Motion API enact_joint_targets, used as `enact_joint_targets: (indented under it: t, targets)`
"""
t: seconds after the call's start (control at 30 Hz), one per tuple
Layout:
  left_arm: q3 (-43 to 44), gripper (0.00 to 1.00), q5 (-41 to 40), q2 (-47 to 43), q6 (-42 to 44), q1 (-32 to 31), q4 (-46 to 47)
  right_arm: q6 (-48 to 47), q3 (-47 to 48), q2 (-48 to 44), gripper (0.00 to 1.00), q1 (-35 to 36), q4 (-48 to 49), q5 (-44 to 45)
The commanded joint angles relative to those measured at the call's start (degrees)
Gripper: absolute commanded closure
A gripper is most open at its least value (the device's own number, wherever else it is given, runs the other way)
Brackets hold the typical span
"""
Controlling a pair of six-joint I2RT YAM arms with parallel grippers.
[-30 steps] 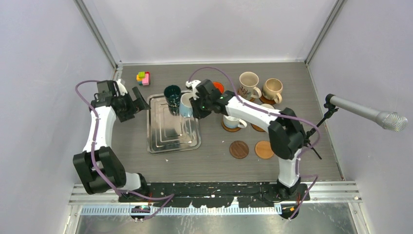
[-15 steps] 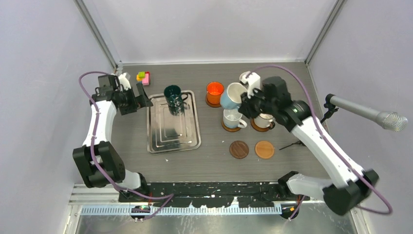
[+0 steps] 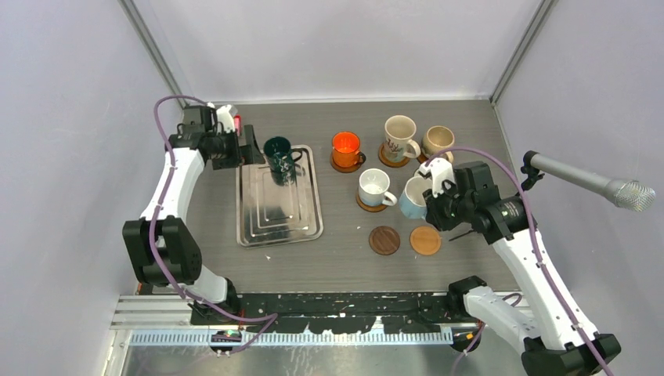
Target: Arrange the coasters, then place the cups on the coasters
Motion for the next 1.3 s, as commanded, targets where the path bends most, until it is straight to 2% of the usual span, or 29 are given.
enact_joint_targets:
  t: [0.0,0.27,0.57,1.27]
  targets:
    - [4.0,0.00,-1.1,1.0,-0.8,-1.8,-0.4,-3.1,0.1,-0.5,1.00,-5.7,4.1,-4.4]
    - [6.6,0.00,-3.9,0.9,-0.9,-5.2,-1.0,-14.2,-7.9,-3.8,1.00,-16.9,3.6,-12.1]
    - [8.7,0.00,-5.4,2.0,-1.5,-6.6,-1.8,-24.2,-14.3,-6.2,1.00,-23.5,1.9,-16.7]
    - [8.8,0.00,-5.9,3.2,-1.5,-7.2,-0.9,-25.5,-20.2,-7.7,1.00,-25.6,2.5,-14.0]
